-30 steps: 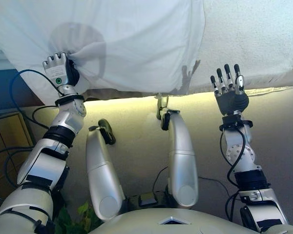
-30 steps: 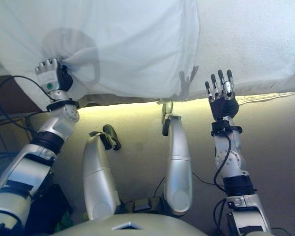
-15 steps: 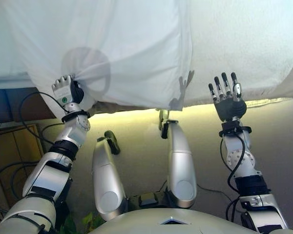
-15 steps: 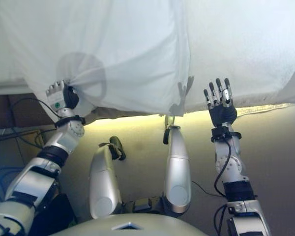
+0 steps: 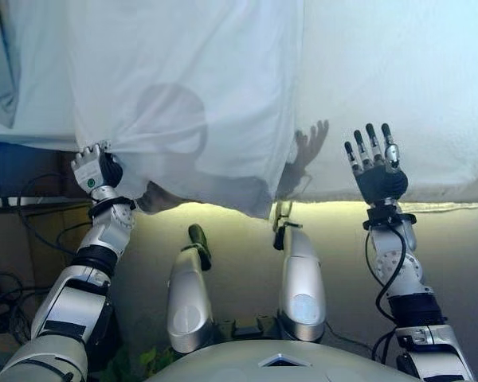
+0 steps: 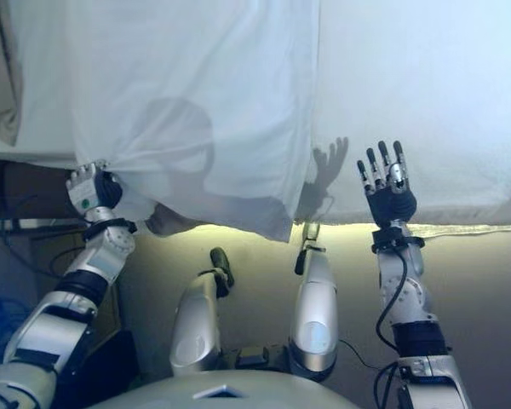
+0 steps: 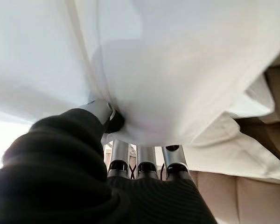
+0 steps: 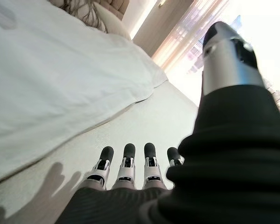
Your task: Make the bed neatly
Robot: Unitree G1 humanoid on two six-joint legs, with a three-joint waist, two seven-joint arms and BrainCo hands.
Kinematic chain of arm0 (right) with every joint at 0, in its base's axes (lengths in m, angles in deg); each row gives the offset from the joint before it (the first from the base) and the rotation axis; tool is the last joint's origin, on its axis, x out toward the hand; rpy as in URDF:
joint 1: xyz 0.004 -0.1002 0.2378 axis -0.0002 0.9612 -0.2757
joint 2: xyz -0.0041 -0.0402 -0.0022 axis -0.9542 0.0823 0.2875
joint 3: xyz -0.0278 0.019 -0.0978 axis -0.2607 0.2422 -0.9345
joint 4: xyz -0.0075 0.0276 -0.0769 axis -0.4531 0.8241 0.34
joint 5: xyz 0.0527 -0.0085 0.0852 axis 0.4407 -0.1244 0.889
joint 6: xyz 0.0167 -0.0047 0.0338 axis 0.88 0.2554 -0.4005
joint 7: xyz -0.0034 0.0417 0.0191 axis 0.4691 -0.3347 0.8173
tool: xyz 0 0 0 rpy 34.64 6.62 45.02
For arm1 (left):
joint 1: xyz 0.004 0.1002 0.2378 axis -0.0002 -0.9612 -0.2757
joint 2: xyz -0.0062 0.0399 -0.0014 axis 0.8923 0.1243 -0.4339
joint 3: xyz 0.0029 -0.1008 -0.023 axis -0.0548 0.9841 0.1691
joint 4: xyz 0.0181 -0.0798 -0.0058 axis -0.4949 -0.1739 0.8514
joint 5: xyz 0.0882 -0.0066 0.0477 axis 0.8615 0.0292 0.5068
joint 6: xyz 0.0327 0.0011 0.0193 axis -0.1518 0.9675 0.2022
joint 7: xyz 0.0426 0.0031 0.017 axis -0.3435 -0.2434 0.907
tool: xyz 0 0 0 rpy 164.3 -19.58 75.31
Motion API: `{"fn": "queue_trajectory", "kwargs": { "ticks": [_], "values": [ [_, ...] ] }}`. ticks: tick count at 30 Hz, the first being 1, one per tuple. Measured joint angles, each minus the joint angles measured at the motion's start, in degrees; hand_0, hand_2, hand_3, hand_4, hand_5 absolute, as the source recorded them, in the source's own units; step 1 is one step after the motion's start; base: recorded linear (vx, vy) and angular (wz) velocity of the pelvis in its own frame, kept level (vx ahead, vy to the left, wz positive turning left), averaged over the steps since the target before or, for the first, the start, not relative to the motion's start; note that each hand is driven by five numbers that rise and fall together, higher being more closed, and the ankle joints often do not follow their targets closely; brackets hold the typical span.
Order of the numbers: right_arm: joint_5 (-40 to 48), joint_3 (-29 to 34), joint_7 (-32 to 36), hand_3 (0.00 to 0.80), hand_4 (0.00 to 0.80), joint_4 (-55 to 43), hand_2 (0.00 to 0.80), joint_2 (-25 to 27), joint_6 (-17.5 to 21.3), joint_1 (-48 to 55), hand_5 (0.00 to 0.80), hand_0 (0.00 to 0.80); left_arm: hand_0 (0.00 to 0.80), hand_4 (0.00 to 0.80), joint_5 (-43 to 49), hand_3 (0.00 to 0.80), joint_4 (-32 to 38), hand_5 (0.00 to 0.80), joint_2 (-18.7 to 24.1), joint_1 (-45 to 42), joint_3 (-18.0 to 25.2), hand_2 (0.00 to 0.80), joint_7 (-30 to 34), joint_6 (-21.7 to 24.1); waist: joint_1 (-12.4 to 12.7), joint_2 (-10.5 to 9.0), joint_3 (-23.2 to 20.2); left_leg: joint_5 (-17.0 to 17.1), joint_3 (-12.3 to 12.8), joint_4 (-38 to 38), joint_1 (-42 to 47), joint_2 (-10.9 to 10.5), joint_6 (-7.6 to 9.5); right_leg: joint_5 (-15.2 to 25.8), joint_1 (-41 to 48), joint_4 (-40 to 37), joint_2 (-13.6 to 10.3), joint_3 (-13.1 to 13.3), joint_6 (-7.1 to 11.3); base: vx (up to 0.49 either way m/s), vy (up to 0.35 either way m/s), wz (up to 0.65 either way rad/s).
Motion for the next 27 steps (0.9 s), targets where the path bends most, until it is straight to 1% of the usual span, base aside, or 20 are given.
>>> {"fn": "queue_trajectory", "kwargs": {
  "ticks": [3, 5, 7, 10, 12, 14, 16, 17, 21, 24, 27],
  "values": [
    [-0.6, 0.6, -0.1, 0.0, 0.0, 0.0, 0.0, 2.2, -0.5, 0.3, 0.0, 0.0, 0.8, 0.8, -0.2, 0.8, -0.6, 0.8, 0.1, -1.0, 1.2, 0.8, 0.9, 0.0, 0.2, 1.21, -1.9, 0.3, 0.2, -1.1, 1.5, -0.5, 0.14, 0.2, 1.5, -1.0, -0.4, -0.3, 0.35, 0.144, 0.179, 0.04],
    [-1.3, 0.0, -1.2, 0.0, 0.0, 0.0, 0.0, 2.4, -0.4, 0.2, 0.0, 0.0, 0.8, 0.8, -1.3, 0.8, -1.4, 0.8, 0.1, -1.7, 1.2, 0.8, 1.0, 0.0, 0.4, 1.57, -2.2, 0.3, 0.5, -1.9, 3.7, -0.8, 0.23, 0.2, 3.4, -1.4, -0.6, -0.3, 0.43, 0.165, 0.13, 0.0],
    [-2.8, -1.8, -3.1, 0.0, 0.0, 0.4, 0.0, 1.9, 0.5, 0.4, 0.0, 0.0, 0.8, 0.8, -3.0, 0.8, -2.3, 0.8, 0.1, -2.2, 1.2, 0.8, 1.6, 0.9, 0.7, 2.1, -3.7, 0.3, 0.4, -2.9, 4.9, -0.9, 0.26, 0.0, 4.9, -2.0, -0.7, -0.8, 0.78, 0.125, 0.043, 0.08],
    [-4.8, -5.4, -4.2, 0.0, 0.0, 3.6, 0.0, 0.5, 3.7, 1.5, 0.0, 0.0, 0.8, 0.8, -3.5, 0.8, -2.7, 0.8, -1.8, -3.4, 1.2, 0.8, 1.7, 1.1, 1.1, 3.76, -5.9, 0.8, -0.3, -4.5, 6.4, -0.9, 0.36, 0.1, 7.5, -4.0, -0.7, -2.5, 1.13, 0.109, 0.033, 0.18],
    [-6.0, -6.2, -4.2, 0.0, 0.0, 6.4, 0.0, -0.9, 5.7, 2.5, 0.0, 0.0, 0.8, 0.8, -3.5, 0.8, -3.1, 0.8, -3.6, -4.5, 1.1, 0.8, 1.7, 1.1, 1.3, 4.76, -8.0, 1.2, -0.3, -5.8, 7.4, -0.9, 0.35, 0.3, 8.9, -5.4, -0.5, -3.1, 1.28, 0.12, 0.066, 0.09],
    [-6.4, -7.1, -4.2, 0.0, 0.0, 9.2, 0.0, -0.9, 7.7, 2.9, 0.0, 0.0, 0.8, 0.8, -3.5, 0.8, -4.6, 0.8, -5.4, -4.8, 1.1, 0.8, 1.7, 1.1, 1.5, 5.51, -8.9, 1.3, -0.3, -6.9, 9.2, -0.9, 0.36, 0.5, 11.1, -6.6, -0.4, -3.6, 1.64, 0.159, 0.11, 0.04],
    [-6.8, -7.2, -4.0, 0.0, 0.0, 11.6, 0.0, -1.2, 9.3, 3.3, 0.0, 0.0, 0.8, 0.8, -3.3, 0.8, -5.5, 0.8, -5.9, -5.2, 1.1, 0.8, 2.2, 1.2, 1.8, 5.96, -10.3, 1.4, -0.3, -7.9, 10.6, -1.1, 0.36, 0.6, 12.7, -7.9, -0.4, -4.2, 1.92, 0.143, 0.092, 0.04],
    [-7.2, -7.2, -3.9, 0.0, 0.0, 12.3, 0.0, -1.2, 10.0, 3.6, 0.0, 0.0, 0.8, 0.8, -3.2, 0.8, -5.5, 0.8, -6.0, -5.3, 1.2, 0.8, 2.7, 1.3, 2.3, 6.13, -10.9, 1.4, -0.3, -8.2, 11.1, -1.2, 0.34, 0.7, 13.5, -8.4, -0.5, -4.5, 2.05, 0.134, 0.09, 0.05],
    [-8.7, -7.7, -2.6, 0.0, 0.0, 14.3, 0.0, -2.5, 11.5, 4.3, 0.0, 0.0, 0.8, 0.8, -2.2, 0.8, -5.5, 0.8, -6.2, -7.3, 1.2, 0.8, 4.1, 2.6, 2.7, 6.82, -13.3, 1.5, -0.7, -10.1, 13.9, -1.6, 0.4, 1.0, 17.0, -10.9, -0.5, -6.0, 2.5, 0.117, 0.108, 0.1],
    [-9.9, -9.2, -2.2, 0.0, 0.0, 16.1, 0.0, -3.8, 12.6, 4.3, 0.0, 0.0, 0.8, 0.8, -1.3, 0.8, -5.6, 0.8, -7.3, -8.3, 1.2, 0.8, 4.4, 3.3, 3.0, 7.18, -15.1, 1.5, -0.9, -10.7, 14.9, -2.1, 0.46, 1.2, 18.5, -12.2, -0.8, -6.4, 2.83, 0.075, 0.086, 0.08],
    [-10.8, -10.0, -2.2, 0.0, 0.0, 17.7, 0.0, -3.9, 13.0, 4.3, 0.0, 0.0, 0.8, 0.8, 0.2, 0.8, -5.8, 0.8, -9.6, -8.3, 1.1, 0.8, 4.4, 3.3, 3.9, 7.63, -15.5, 1.6, -1.4, -10.8, 15.6, -2.7, 0.54, 1.7, 19.9, -13.4, -1.2, -6.8, 3.59, 0.02, 0.036, 0.06]
  ]
}}
